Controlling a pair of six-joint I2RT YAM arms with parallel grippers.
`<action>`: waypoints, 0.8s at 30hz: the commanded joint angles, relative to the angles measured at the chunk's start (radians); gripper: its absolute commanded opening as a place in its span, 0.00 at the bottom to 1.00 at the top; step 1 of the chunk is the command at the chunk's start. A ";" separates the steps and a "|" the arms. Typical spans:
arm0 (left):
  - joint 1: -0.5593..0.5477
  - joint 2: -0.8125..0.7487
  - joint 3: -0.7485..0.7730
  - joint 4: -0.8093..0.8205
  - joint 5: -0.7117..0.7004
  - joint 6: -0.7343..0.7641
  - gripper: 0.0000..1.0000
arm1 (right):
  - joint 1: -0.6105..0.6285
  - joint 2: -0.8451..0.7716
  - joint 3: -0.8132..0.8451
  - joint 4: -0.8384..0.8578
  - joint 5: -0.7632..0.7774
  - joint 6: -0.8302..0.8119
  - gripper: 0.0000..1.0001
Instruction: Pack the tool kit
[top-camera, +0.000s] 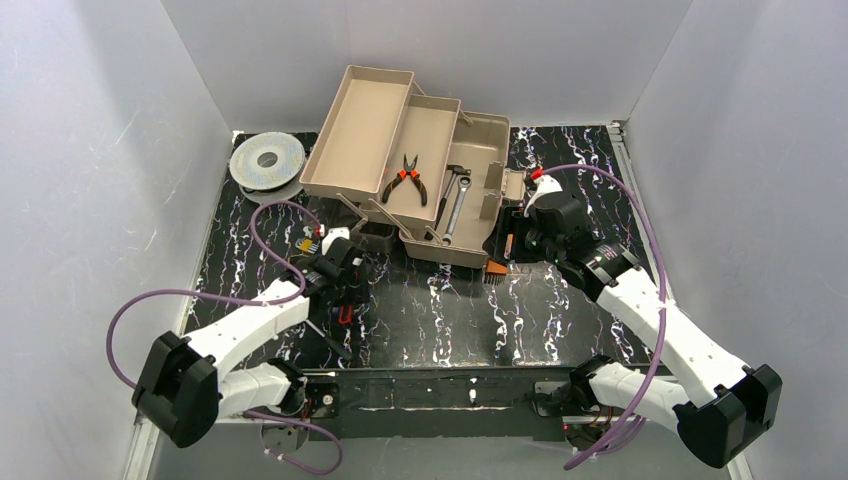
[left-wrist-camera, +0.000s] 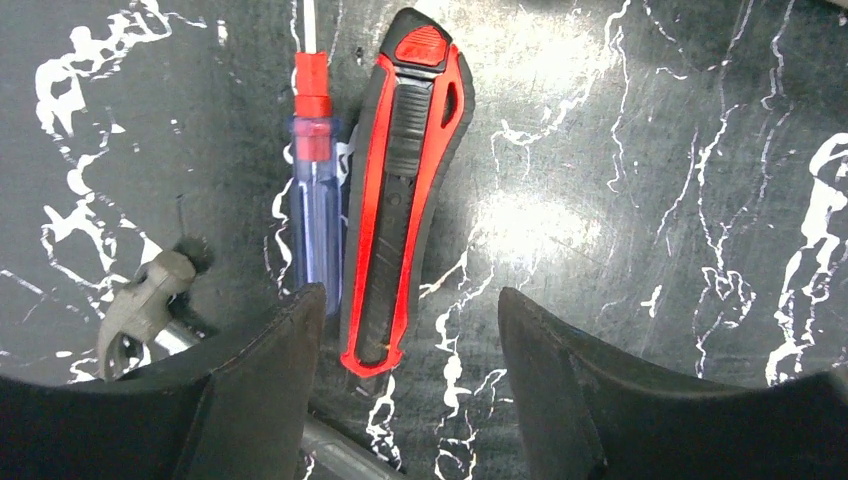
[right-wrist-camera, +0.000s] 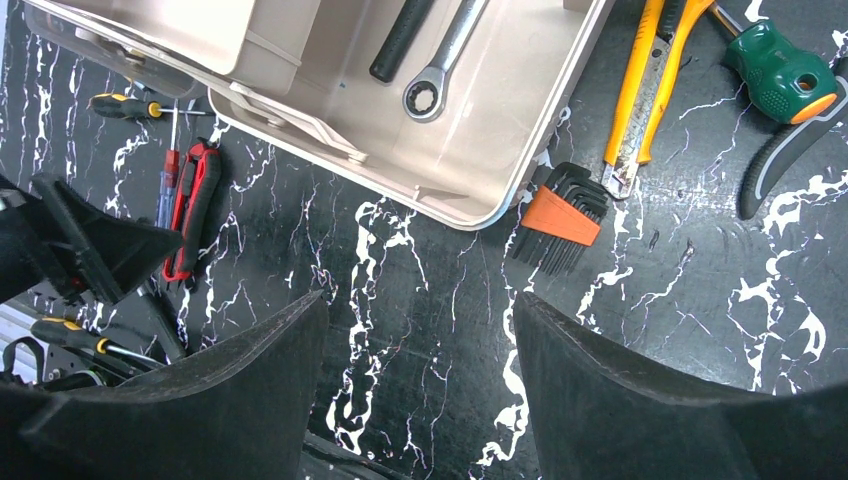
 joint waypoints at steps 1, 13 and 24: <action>-0.003 0.081 -0.011 0.048 0.033 0.010 0.61 | -0.005 -0.002 0.011 0.033 -0.005 0.004 0.75; 0.038 0.169 -0.047 0.041 0.019 -0.064 0.54 | -0.006 -0.017 0.002 0.025 0.003 0.006 0.75; 0.038 0.195 -0.042 0.065 0.100 -0.065 0.25 | -0.008 -0.022 0.005 0.021 0.006 0.003 0.75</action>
